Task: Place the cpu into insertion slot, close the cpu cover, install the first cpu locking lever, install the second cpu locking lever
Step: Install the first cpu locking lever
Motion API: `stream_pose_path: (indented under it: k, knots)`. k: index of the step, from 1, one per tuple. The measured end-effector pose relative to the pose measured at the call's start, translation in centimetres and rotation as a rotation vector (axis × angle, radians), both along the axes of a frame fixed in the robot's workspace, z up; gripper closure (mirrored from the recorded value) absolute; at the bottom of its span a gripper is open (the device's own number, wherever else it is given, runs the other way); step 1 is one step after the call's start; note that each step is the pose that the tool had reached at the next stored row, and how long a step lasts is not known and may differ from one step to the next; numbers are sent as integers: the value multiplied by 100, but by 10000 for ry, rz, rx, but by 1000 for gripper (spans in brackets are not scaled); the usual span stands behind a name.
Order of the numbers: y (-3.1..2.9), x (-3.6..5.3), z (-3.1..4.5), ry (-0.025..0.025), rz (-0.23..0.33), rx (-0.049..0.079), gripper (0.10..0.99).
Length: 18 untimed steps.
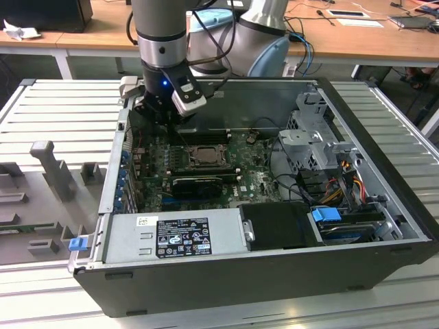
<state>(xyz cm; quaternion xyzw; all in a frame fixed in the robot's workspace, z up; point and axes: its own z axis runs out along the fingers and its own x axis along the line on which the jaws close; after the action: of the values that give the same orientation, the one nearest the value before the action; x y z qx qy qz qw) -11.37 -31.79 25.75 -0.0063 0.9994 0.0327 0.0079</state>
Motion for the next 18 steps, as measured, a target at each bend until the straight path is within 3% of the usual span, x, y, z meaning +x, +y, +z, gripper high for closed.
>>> stream_pose_path:
  k: [7, 11, 18]
  knots:
    - [139, -17, -19, 0, 1, 0, 980]
    - [188, -46, -27, 0, 0, 1, 980]
    - [201, -11, -30, 1, 0, 1, 980]
